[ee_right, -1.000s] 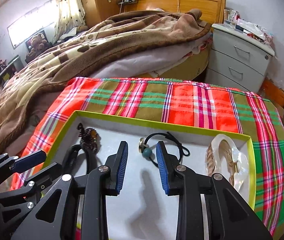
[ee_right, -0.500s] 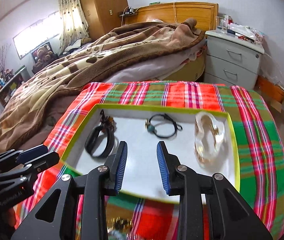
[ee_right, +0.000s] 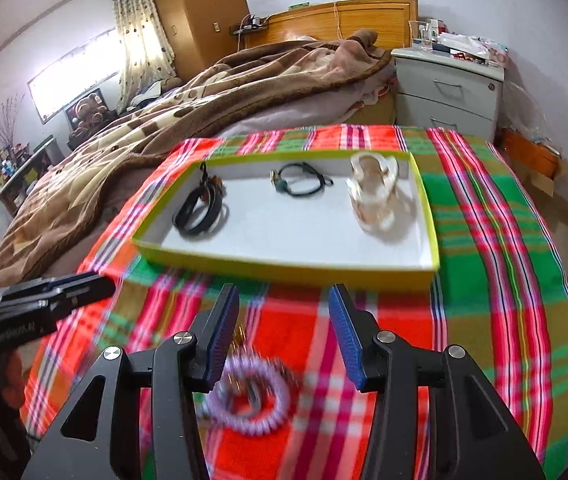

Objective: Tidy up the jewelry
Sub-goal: 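Move the right gripper back to the lilac spiral hair tie and close on it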

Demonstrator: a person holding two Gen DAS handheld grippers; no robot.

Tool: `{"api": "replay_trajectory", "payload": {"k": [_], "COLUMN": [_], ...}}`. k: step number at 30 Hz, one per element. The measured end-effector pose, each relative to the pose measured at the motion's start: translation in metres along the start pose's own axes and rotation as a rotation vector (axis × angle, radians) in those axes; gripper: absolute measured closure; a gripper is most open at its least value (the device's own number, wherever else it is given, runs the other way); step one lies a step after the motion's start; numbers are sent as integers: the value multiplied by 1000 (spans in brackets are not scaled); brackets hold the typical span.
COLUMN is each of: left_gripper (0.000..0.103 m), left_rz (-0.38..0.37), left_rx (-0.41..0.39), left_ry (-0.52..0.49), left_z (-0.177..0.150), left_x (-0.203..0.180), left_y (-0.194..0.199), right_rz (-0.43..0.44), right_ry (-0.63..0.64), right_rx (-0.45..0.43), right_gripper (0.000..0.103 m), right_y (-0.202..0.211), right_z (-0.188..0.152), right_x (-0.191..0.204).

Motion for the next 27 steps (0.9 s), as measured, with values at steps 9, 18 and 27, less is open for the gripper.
{"api": "replay_trajectory", "payload": {"k": [9,18,27], "left_gripper": [64,64,64], "left_rz": [-87,-98,-77], "left_rx": [54,84,103], "left_ry": [10,-2,-18], "left_z": [-27,-41,-49], "left_x": [-1,-8,-9], "left_y": [-5,-7,-8], "right_rz": [16,-25,-9], "right_ry": [-18,-39,-11], "right_rx": [52,71,84], "right_gripper": [55,63,91], "right_y": [3,-8,-12], "right_z": [-38,-46,-51], "right_x": [-4,-4,7]}}
Point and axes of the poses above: each gripper's, at about its wrist camera, not at the fingertips, and y roughly against the way its jaws point, x to its left, z to its top, the point moved 1 cm from there along -y, roughly the way its jaws point, and after that the axes turned 12 degrees about z, right-handed, at the moved point
